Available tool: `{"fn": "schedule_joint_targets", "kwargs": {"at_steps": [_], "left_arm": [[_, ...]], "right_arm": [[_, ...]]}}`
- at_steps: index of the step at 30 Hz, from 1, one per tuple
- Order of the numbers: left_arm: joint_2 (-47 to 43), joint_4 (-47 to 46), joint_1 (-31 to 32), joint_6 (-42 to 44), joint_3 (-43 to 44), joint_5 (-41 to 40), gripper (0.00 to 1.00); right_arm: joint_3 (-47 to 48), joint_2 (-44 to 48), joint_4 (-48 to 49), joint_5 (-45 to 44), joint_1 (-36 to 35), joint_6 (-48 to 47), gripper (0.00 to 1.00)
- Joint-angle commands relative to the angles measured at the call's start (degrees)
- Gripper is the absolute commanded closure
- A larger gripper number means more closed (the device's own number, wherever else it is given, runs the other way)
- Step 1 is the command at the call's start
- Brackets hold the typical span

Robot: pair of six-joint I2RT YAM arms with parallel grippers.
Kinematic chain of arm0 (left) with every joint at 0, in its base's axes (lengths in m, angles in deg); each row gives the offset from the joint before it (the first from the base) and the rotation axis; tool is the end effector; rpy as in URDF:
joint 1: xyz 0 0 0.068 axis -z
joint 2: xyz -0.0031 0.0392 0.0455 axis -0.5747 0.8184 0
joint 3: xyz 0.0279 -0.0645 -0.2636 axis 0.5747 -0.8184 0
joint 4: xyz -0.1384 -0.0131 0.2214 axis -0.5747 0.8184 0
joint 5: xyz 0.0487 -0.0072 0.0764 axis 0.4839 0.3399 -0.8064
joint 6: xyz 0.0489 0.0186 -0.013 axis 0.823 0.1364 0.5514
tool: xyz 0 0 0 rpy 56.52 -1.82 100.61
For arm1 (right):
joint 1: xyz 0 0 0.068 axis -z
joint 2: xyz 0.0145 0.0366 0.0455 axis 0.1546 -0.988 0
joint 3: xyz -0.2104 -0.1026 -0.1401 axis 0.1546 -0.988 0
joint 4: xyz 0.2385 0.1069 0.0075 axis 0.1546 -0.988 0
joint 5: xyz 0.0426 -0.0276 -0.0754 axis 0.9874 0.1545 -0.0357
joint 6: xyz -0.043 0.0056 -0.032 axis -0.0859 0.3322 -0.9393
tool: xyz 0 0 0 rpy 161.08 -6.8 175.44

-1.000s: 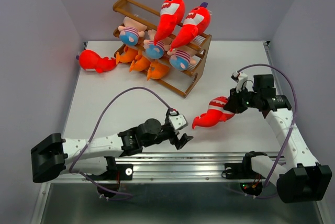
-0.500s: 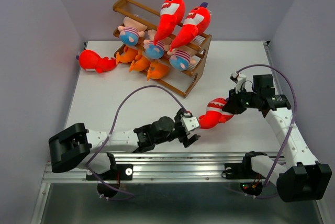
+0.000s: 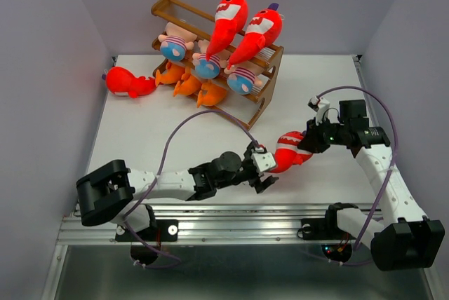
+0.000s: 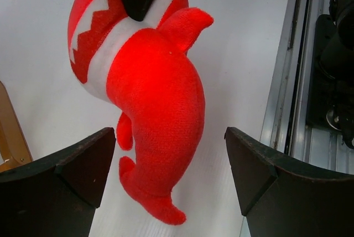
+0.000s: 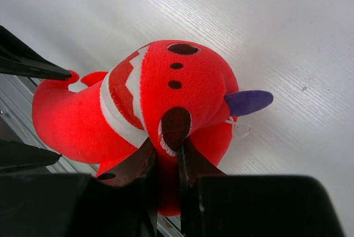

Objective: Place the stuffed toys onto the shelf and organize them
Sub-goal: Pass the stuffed toy from the right arm to the left

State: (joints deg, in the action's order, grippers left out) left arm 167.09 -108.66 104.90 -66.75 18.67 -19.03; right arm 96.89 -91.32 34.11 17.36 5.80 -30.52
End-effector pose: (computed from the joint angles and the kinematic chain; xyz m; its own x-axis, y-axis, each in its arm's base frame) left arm 0.1033 -0.2851 0.2416 0.1540 0.1132 -0.9816 0.9386 0.2936 0.1812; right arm 0.1964 0.0322 0.2913 -0.6432 -0.2581 -0.7209 -0.6179 0.7310 0.2896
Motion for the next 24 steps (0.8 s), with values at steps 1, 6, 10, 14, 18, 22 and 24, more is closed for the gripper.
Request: {"fn": "schedule_joint_targets", "kwargs": {"at_steps": [1, 6, 10, 14, 18, 22, 24], "left_arm": [[1.9, -3.37, 0.4, -1.09, 4.16, 1.54, 0.09], [4.01, -2.32, 0.4, -3.64, 7.14, 0.84, 0.09], [5.94, -0.56, 0.4, -5.93, 10.13, 0.49, 0.09], [7.79, 0.94, 0.4, -7.42, 11.54, -0.22, 0.15], [9.73, 3.83, 0.4, -8.3, 13.47, 0.04, 0.4], [11.83, 6.3, 0.4, -8.3, 15.67, 0.22, 0.75], [12.28, 7.35, 0.4, -8.3, 16.11, -0.13, 0.91]], "right_arm": [[1.54, 1.52, 1.92, 1.0, -0.42, -0.05, 0.99], [0.93, 2.22, 2.54, -0.05, -0.42, 0.03, 0.99], [0.23, 2.75, 2.98, -0.58, -0.42, -0.23, 0.99], [-0.21, 3.36, 3.33, -0.93, -0.42, -0.4, 0.99], [-0.48, 3.54, 3.42, -0.85, -0.42, -0.49, 0.99], [-0.57, 3.98, 3.42, -0.67, -0.42, -0.67, 0.99], [-0.57, 4.16, 3.33, -0.49, -0.42, -0.67, 0.99]]}}
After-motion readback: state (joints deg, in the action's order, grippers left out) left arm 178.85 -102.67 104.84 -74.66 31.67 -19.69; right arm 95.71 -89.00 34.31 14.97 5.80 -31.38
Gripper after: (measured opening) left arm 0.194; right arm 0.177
